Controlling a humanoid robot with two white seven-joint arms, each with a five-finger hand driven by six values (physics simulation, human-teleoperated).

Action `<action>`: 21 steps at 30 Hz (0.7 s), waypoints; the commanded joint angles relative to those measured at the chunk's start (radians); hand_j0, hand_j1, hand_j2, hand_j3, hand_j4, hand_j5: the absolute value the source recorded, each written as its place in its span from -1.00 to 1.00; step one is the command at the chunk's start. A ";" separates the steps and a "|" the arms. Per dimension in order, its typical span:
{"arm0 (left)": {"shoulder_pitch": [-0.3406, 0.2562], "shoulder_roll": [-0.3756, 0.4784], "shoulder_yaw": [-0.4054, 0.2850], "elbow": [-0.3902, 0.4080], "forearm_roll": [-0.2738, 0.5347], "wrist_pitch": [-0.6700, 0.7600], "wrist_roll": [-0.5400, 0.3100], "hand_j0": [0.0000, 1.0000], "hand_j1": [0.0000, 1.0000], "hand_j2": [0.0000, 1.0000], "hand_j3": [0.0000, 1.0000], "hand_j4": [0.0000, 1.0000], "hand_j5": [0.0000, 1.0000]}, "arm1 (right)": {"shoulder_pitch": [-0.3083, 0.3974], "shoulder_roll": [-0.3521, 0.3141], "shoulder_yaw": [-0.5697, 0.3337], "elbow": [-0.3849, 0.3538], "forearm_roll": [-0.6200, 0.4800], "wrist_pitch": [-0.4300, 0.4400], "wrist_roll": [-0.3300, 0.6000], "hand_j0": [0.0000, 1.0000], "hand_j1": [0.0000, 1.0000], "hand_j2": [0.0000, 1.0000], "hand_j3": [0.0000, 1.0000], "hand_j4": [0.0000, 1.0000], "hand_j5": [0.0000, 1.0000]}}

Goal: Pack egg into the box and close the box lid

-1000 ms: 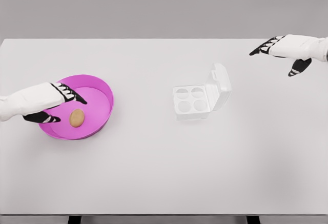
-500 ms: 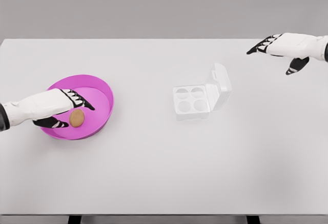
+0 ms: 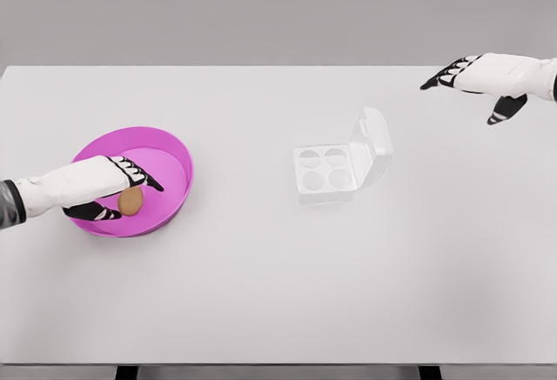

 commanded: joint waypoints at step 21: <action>0.000 -0.010 -0.013 0.018 -0.005 0.003 0.000 0.43 0.43 0.43 0.43 0.43 0.43 | -0.006 -0.004 -0.001 -0.003 -0.004 0.003 0.000 1.00 1.00 1.00 1.00 1.00 1.00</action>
